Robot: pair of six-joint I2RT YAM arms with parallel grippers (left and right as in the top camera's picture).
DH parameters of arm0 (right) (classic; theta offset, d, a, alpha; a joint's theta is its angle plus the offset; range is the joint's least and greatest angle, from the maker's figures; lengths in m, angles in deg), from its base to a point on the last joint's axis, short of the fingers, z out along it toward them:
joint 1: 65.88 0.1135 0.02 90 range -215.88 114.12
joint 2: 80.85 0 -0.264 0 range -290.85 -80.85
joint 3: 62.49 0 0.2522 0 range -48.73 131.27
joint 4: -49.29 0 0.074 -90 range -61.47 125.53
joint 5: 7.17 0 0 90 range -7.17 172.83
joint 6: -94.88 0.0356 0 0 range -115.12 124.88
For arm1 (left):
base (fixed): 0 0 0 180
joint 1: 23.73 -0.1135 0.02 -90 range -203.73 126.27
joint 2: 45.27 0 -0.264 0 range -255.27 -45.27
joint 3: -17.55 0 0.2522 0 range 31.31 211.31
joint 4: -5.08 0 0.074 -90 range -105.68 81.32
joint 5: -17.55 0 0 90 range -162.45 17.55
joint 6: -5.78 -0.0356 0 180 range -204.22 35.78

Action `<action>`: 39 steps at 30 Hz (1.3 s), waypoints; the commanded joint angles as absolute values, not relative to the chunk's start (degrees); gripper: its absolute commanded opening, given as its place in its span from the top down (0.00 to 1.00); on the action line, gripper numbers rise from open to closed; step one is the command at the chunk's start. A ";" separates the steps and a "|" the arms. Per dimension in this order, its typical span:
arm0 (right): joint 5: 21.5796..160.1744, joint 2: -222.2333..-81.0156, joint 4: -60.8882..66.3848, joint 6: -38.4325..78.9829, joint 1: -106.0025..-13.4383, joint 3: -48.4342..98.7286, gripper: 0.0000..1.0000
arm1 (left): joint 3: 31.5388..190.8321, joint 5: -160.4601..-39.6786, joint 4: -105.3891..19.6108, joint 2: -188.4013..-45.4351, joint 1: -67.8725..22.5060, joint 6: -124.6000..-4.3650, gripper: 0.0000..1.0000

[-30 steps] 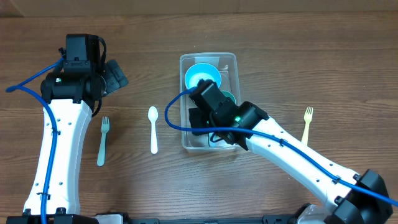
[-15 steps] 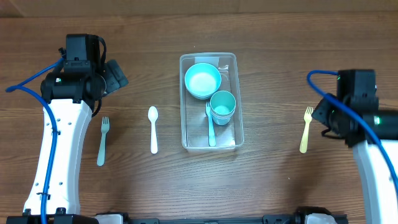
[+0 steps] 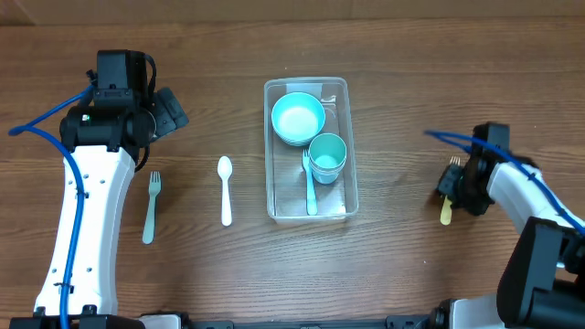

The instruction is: Pack container

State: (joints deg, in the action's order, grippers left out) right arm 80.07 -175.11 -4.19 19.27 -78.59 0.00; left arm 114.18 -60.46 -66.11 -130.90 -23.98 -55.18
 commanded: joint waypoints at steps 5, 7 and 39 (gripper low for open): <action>81.25 -174.85 1.49 16.36 -78.48 -4.09 0.64 | 114.60 -60.70 -66.05 -131.22 -24.09 -54.20 0.00; 83.02 -174.85 2.72 15.16 -78.48 -4.04 0.65 | 114.60 -60.70 -66.05 -131.22 -24.09 -54.20 0.00; 89.16 -158.21 -20.54 23.20 -45.44 28.55 0.96 | 114.60 -60.70 -66.05 -131.22 -24.09 -54.20 0.00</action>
State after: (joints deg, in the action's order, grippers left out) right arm 89.10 -159.13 -21.46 19.69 -51.43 26.56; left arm 114.18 -60.49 -66.11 -130.90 -23.98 -55.18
